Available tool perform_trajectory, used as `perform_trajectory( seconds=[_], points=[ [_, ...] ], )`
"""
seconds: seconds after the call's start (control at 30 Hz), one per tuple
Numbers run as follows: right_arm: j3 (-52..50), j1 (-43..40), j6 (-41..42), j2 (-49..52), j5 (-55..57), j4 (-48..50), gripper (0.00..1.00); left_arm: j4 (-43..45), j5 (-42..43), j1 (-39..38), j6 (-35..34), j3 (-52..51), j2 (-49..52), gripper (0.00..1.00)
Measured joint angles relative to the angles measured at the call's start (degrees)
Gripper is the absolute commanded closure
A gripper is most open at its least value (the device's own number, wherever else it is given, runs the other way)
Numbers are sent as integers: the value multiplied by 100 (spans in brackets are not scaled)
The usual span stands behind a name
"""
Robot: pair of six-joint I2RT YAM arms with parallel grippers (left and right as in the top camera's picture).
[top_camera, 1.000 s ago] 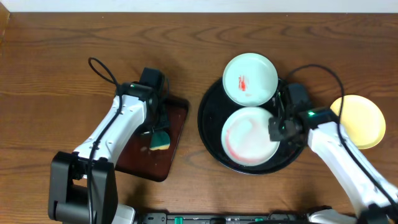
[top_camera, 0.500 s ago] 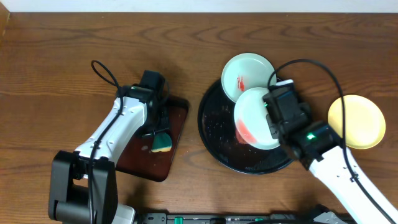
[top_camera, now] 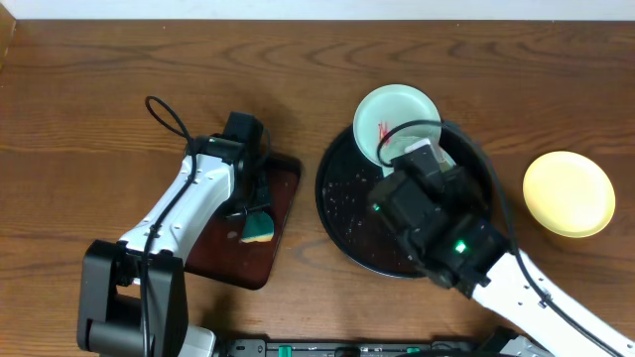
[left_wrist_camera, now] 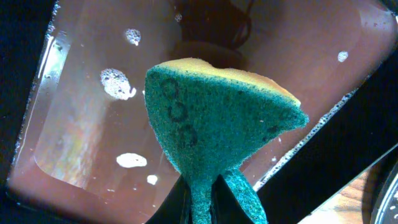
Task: Clean dirty plates on tray and stack at the side
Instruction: 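Lift the cleaned pale green plate with the right gripper and tilt it up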
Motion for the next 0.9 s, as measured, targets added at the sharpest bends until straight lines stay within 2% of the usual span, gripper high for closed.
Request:
perform_trajectory(
  seconds=[0.37, 0.6, 0.9],
  points=[
    [2, 828, -761, 0, 1510, 387, 99, 0, 2, 0, 0, 0, 0, 92],
    [4, 946, -1121, -2, 1808, 660, 99, 0, 2, 0, 0, 0, 0, 92],
    [4, 946, -1191, -2, 1862, 662, 99, 0, 2, 0, 0, 0, 0, 92]
  ],
)
